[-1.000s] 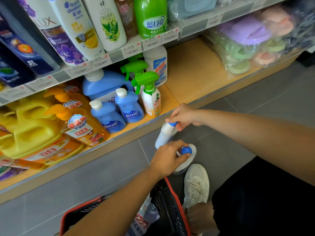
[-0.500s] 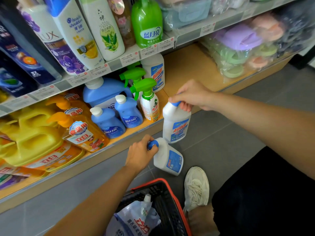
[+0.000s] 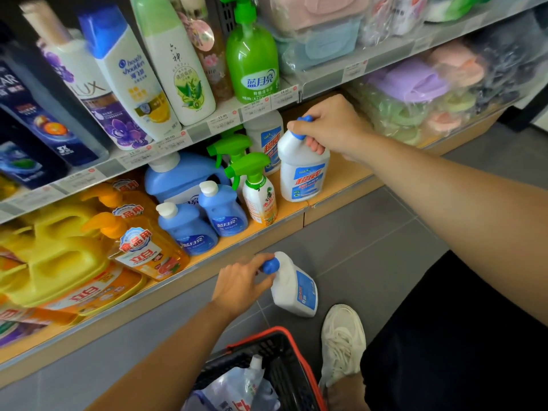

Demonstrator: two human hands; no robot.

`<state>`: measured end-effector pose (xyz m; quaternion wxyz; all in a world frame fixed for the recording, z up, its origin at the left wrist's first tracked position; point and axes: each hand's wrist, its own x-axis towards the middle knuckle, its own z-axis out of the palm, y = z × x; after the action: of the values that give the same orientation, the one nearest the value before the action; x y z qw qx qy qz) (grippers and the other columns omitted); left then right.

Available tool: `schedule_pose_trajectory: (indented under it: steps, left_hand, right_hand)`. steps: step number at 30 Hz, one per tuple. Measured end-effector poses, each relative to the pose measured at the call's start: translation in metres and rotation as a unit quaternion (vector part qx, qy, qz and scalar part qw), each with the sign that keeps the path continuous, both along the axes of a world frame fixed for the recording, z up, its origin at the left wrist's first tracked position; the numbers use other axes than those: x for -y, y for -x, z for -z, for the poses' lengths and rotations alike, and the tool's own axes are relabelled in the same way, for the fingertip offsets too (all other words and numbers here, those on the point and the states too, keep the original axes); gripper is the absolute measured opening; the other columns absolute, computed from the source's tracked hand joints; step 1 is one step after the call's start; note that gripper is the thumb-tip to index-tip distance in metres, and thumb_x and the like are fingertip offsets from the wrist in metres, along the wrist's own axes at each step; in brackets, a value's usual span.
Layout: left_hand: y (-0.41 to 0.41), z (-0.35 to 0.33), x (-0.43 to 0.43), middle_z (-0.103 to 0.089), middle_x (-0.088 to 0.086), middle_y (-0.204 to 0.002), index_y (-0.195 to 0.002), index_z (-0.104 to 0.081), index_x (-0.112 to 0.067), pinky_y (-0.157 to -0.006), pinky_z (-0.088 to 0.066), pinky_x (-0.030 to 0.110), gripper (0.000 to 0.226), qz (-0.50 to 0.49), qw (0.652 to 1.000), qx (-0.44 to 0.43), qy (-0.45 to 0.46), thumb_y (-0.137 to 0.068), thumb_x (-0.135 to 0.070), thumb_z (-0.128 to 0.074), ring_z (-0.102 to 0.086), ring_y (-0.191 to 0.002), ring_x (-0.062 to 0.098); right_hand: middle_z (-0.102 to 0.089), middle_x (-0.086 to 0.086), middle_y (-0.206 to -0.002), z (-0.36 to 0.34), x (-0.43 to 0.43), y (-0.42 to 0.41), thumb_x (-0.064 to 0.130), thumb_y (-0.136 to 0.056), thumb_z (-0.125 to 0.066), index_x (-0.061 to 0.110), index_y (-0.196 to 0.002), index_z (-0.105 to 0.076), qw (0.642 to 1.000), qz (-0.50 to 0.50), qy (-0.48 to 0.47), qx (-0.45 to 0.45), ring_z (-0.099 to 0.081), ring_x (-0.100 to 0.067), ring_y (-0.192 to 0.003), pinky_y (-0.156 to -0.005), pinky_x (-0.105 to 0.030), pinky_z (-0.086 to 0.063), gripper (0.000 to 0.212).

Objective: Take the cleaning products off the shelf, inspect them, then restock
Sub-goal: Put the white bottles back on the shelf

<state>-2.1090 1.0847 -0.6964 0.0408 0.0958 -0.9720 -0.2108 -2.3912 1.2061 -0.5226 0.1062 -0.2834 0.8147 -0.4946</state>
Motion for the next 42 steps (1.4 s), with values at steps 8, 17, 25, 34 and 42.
schedule_pose_trajectory:
  steps: [8, 17, 25, 34, 42]
  left_hand:
    - [0.009, 0.007, 0.002, -0.073, -0.003, -0.1, -0.123, -0.063, -0.019, -0.069, -0.057, 0.032, 0.039, 0.044, 0.998, -0.028, -0.037, -0.09, -0.036, -0.074, -0.069, -0.081, 0.014]
    - [0.026, 0.007, 0.007, -0.061, 0.003, -0.136, -0.116, -0.059, -0.012, -0.083, -0.058, 0.038, 0.036, 0.114, 0.99, -0.022, -0.08, -0.089, -0.029, -0.076, -0.067, -0.108, 0.022]
    - [0.018, 0.02, 0.002, -0.074, 0.006, -0.104, -0.102, -0.065, -0.007, -0.062, -0.057, 0.032, 0.039, 0.058, 0.994, -0.094, -0.028, -0.082, -0.036, -0.082, -0.071, -0.081, 0.025]
    - [0.036, 0.025, -0.012, -0.065, -0.001, -0.133, -0.137, -0.061, -0.021, -0.1, -0.052, 0.037, 0.05, 0.153, 0.977, -0.05, -0.138, -0.09, -0.034, -0.075, -0.06, -0.119, 0.018]
    - [0.043, 0.02, 0.0, -0.063, 0.001, -0.123, -0.119, -0.061, -0.015, -0.094, -0.049, 0.038, 0.036, 0.156, 0.976, 0.004, -0.15, -0.091, -0.034, -0.074, -0.058, -0.108, 0.02]
  right_hand:
    - [-0.057, 0.003, -0.078, 0.038, 0.027, 0.01, 0.038, -0.089, -0.072, 0.01, -0.103, -0.068, 0.999, -0.012, -0.018, 0.04, -0.055, -0.012, -0.073, -0.066, -0.033, -0.045, 0.032]
    - [-0.049, 0.012, -0.127, 0.097, 0.012, 0.022, 0.015, -0.079, -0.084, 0.027, -0.152, -0.037, 0.998, -0.016, -0.035, 0.054, -0.05, -0.009, -0.116, -0.088, -0.024, -0.047, 0.087]
    - [-0.06, 0.002, -0.132, 0.124, 0.051, 0.017, 0.017, -0.083, -0.079, 0.03, -0.147, -0.041, 0.996, 0.093, -0.003, 0.003, -0.058, -0.021, -0.12, -0.097, -0.039, -0.053, 0.076]
    - [-0.064, 0.011, -0.096, 0.122, 0.044, 0.023, 0.015, -0.089, -0.075, 0.023, -0.109, -0.059, 0.981, 0.099, -0.001, 0.168, -0.067, -0.012, -0.092, -0.078, -0.037, -0.062, 0.028]
    - [-0.072, -0.008, -0.106, 0.112, -0.008, -0.026, 0.018, -0.087, -0.078, 0.015, -0.124, -0.062, 0.913, -0.185, -0.313, 0.182, -0.071, -0.022, -0.092, -0.072, -0.03, -0.058, 0.041]
